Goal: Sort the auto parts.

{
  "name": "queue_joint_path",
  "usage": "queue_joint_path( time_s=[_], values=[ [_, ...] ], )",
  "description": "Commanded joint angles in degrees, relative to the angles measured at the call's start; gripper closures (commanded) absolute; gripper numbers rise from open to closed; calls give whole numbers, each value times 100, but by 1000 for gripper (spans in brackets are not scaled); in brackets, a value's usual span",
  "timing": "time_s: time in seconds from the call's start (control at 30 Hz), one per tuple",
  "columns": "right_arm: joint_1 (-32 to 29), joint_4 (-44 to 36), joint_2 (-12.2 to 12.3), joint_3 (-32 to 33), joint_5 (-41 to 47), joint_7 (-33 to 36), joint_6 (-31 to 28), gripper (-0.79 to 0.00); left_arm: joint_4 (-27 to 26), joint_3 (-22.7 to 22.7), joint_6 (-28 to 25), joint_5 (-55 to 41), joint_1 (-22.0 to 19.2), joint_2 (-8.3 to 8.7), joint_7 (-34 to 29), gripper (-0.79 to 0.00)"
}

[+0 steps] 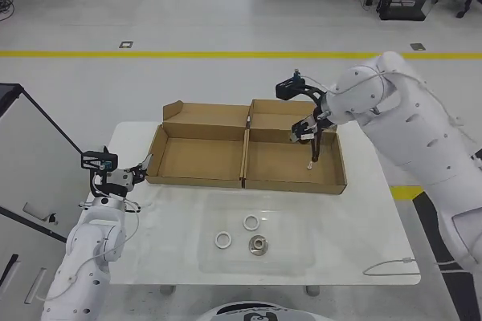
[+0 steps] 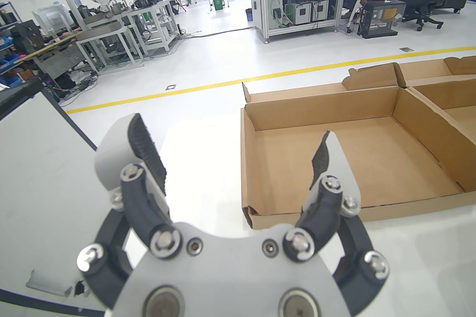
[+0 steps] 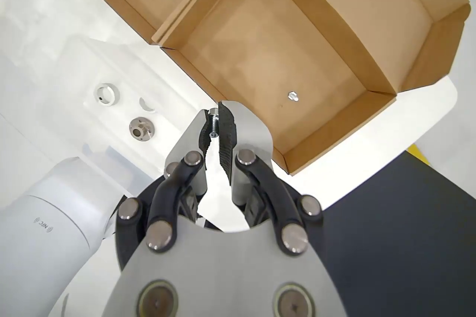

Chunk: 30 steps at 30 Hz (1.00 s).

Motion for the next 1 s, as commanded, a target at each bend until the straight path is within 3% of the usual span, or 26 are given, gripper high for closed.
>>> queue_joint_path(
  time_s=[0.0, 0.43, 0.97],
  values=[
    [159, 217, -64, -237, 40, -1, 72, 0, 0, 0, 0, 0, 0, 0, 0, -785],
    [720, 1423, -503, -1502, 334, -1, 561, 0, 0, 0, 0, 0, 0, 0, 0, -785],
    [779, 1474, -541, -1536, 336, -15, 620, 0, 0, 0, 0, 0, 0, 0, 0, -785]
  ],
)
